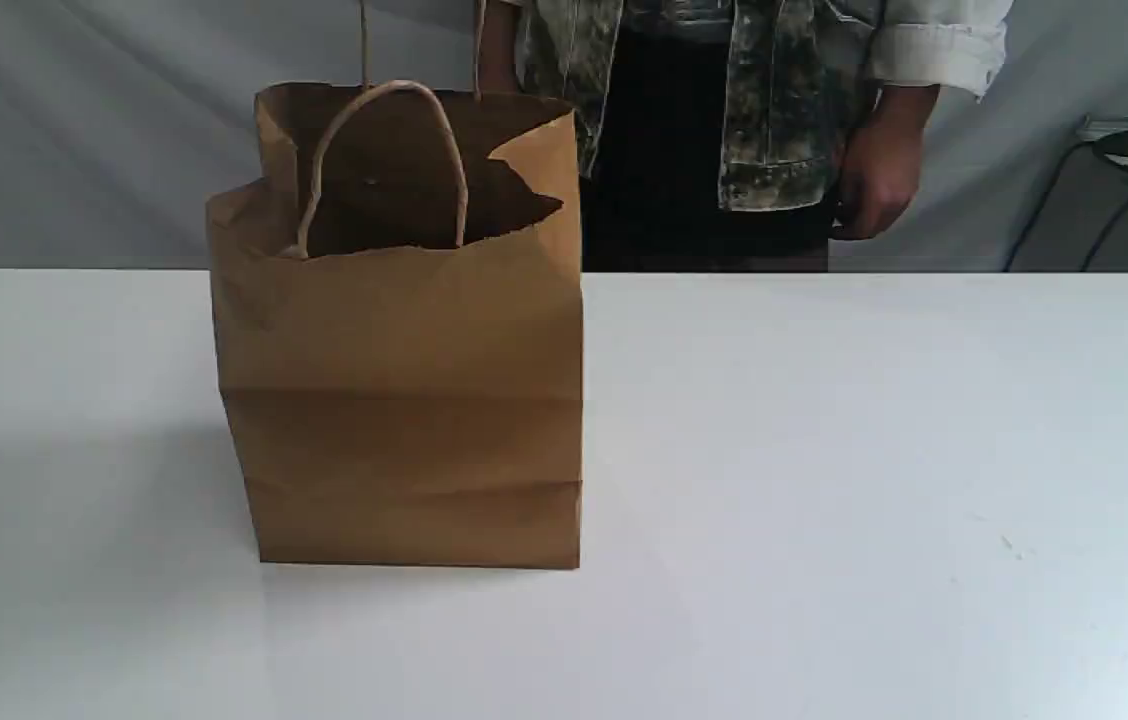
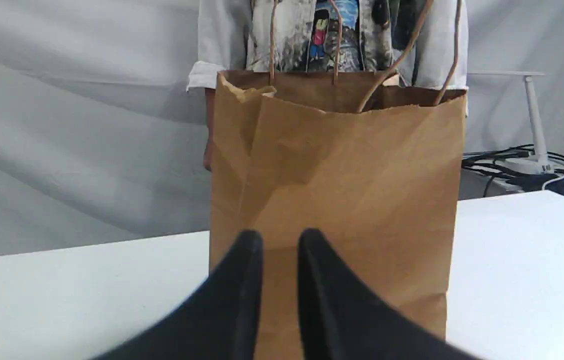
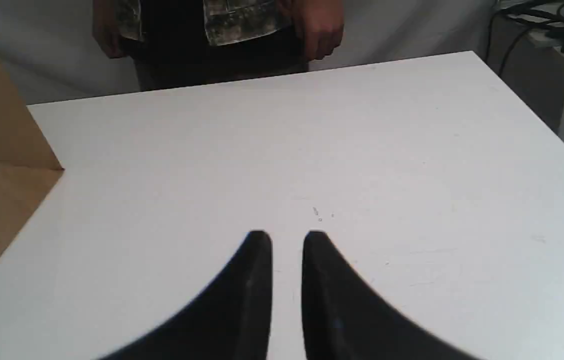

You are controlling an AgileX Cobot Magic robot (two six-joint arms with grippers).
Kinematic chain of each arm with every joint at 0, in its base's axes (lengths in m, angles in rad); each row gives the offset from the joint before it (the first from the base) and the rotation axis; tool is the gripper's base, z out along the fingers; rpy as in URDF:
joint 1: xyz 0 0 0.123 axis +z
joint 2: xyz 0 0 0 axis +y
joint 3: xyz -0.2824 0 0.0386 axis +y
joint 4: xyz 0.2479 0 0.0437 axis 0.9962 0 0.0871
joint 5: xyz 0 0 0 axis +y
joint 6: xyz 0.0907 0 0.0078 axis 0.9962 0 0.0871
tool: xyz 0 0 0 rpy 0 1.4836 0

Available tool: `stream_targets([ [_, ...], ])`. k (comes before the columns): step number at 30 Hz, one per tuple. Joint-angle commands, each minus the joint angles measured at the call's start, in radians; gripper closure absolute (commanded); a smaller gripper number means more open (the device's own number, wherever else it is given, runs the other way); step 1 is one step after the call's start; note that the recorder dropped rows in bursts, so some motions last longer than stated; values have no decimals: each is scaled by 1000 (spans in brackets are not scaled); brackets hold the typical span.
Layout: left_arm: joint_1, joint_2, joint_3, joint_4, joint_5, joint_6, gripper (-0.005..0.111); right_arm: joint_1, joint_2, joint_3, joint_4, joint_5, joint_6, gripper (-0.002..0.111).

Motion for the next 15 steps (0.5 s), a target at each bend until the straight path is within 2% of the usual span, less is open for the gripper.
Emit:
stream_targets([
  [1, 90, 0, 4, -15, 0, -8, 92, 1, -6, 4, 8, 0, -11, 97],
  [5, 269, 0, 4, -15, 11, -86, 92, 1, -6, 4, 8, 0, -9, 97],
  [9, 445, -58, 4, -15, 129, -120, 92, 1, -6, 4, 8, 0, -9, 97],
  [13, 555, -165, 4, -15, 250, -111, 92, 1, -6, 4, 8, 0, -9, 97],
  [15, 588, -205, 4, -15, 300, -111, 92, 1, -6, 4, 8, 0, -9, 97],
])
